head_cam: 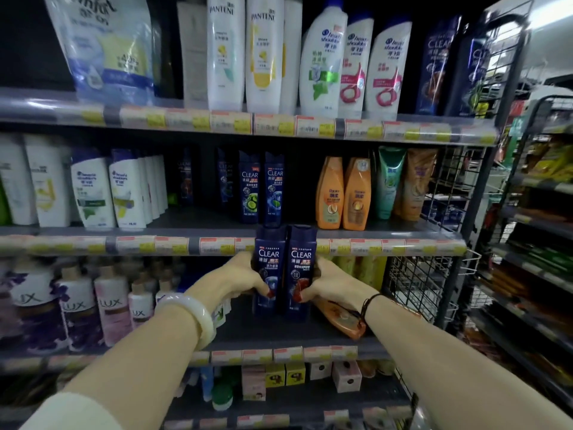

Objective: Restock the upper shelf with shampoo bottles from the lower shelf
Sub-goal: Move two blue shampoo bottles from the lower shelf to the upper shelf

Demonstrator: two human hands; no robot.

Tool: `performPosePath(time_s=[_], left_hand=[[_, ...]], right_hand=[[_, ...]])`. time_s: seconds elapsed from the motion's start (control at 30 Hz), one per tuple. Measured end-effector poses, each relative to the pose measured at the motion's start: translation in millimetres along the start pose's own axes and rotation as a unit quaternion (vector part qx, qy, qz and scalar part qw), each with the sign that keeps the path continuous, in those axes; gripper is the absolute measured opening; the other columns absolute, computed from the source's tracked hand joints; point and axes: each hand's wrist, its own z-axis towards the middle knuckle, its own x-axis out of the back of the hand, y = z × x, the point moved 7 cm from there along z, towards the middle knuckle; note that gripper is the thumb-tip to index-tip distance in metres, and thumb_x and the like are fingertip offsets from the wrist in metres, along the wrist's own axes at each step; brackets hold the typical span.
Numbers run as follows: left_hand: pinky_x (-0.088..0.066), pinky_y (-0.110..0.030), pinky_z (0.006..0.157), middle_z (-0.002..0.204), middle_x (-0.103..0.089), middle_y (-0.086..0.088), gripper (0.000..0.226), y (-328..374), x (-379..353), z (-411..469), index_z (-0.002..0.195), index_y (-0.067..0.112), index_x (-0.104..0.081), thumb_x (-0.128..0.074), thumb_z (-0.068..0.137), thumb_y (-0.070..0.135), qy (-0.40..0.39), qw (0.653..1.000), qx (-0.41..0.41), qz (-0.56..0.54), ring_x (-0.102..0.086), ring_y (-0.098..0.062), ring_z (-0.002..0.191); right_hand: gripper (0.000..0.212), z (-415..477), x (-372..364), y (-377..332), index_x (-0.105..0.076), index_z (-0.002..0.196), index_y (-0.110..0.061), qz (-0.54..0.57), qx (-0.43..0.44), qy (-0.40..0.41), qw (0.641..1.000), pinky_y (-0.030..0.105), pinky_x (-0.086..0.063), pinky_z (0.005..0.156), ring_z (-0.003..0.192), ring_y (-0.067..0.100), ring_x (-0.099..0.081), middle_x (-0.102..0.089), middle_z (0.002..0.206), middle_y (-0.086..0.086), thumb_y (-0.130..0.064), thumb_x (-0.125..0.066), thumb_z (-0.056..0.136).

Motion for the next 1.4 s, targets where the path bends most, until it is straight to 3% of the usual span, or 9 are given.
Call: performPosePath(time_s=[0.13,0.23,0.4,0.53,0.87,1.1,1.2,1.3,1.4], left_hand=[[-0.055,-0.043,0.088,0.107,-0.069,-0.005,0.067,25.6,21.4,0.7,0.112,0.019,-0.054,-0.078,0.057,-0.011,0.031,0.998,-0.047,-0.002,-0.064,-0.024,0.104],[-0.055,-0.039,0.084,0.112,-0.066,-0.006,0.073,43.6,37.6,2.0,0.122,0.016,-0.051,-0.076,0.06,-0.015,0.053,0.996,-0.069,-0.026,-0.061,-0.023,0.105],[-0.049,-0.043,0.097,0.098,-0.063,0.003,0.071,71.4,66.3,12.5,0.121,0.015,-0.052,-0.077,0.062,-0.014,0.099,0.988,-0.108,-0.052,-0.059,-0.024,0.107],[-0.051,-0.043,0.093,0.093,-0.062,0.003,0.064,81.7,80.9,24.1,0.118,0.016,-0.052,-0.074,0.066,-0.014,0.124,0.981,-0.128,-0.077,-0.06,-0.025,0.104],[-0.048,-0.039,0.098,0.119,-0.057,-0.005,0.076,82.4,102.2,66.2,0.135,0.012,-0.04,-0.076,0.07,-0.006,0.147,0.98,-0.114,-0.066,-0.056,-0.024,0.112],[-0.05,-0.047,0.097,0.104,-0.062,-0.008,0.054,60.1,106.8,86.4,0.113,0.015,-0.051,-0.078,0.07,-0.002,0.166,0.979,-0.11,-0.03,-0.06,-0.028,0.105],[-0.052,-0.038,0.087,0.097,-0.059,-0.004,0.057,61.3,108.7,89.5,0.12,0.01,-0.05,-0.079,0.071,0.004,0.174,0.977,-0.125,0.012,-0.059,-0.024,0.096],[-0.045,-0.019,0.067,0.085,-0.056,0.003,0.046,60.7,111.2,91.1,0.106,0.01,-0.05,-0.08,0.07,0.007,0.199,0.971,-0.125,0.043,-0.054,-0.016,0.083],[-0.043,-0.018,0.065,0.077,-0.053,0.007,0.042,58.3,111.2,94.5,0.097,0.01,-0.049,-0.08,0.069,0.005,0.211,0.97,-0.12,0.031,-0.052,-0.015,0.079]], right_hand=[[0.071,3.5,13.3,-28.9,-0.049,0.125,-0.016,-0.025,0.03,0.029,0.999,0.046,-0.052,0.094,0.111,0.025,-0.06,-0.065,0.115,0.003,0.005,-0.076,0.063],[0.068,9.7,25.0,-51.9,-0.045,0.124,-0.017,-0.022,0.056,0.043,0.997,0.039,-0.048,0.1,0.111,0.019,-0.056,-0.061,0.104,-0.004,0.008,-0.074,0.068],[0.071,25.5,40.5,-89.7,-0.044,0.132,-0.015,-0.003,0.095,0.061,0.994,0.035,-0.048,0.096,0.112,0.019,-0.055,-0.059,0.114,0.001,0.01,-0.072,0.071],[0.069,43.3,49.6,-111.3,-0.047,0.13,-0.012,-0.012,0.122,0.084,0.989,0.031,-0.045,0.094,0.113,0.02,-0.055,-0.059,0.115,0.001,0.008,-0.074,0.07],[0.067,89.8,56.5,-117.9,-0.048,0.13,-0.011,-0.026,0.143,0.111,0.983,0.028,-0.041,0.096,0.11,0.015,-0.052,-0.059,0.125,0.005,0.004,-0.075,0.07],[0.061,111.3,50.5,-101.2,-0.049,0.124,-0.009,-0.009,0.139,0.112,0.984,0.029,-0.046,0.091,0.108,0.021,-0.058,-0.062,0.115,0.007,0.004,-0.076,0.071],[0.056,117.6,47.3,-96.3,-0.049,0.121,-0.006,-0.004,0.136,0.12,0.983,0.027,-0.045,0.087,0.103,0.019,-0.058,-0.06,0.108,0.004,0.004,-0.075,0.072],[0.052,124.4,48.1,-95.0,-0.051,0.117,-0.005,-0.014,0.131,0.126,0.983,0.032,-0.049,0.091,0.102,0.021,-0.059,-0.061,0.106,0.005,0.004,-0.075,0.072],[0.049,129.5,48.0,-91.8,-0.052,0.116,-0.005,-0.016,0.121,0.135,0.983,0.032,-0.049,0.091,0.099,0.021,-0.059,-0.061,0.103,0.005,0.001,-0.075,0.073]])
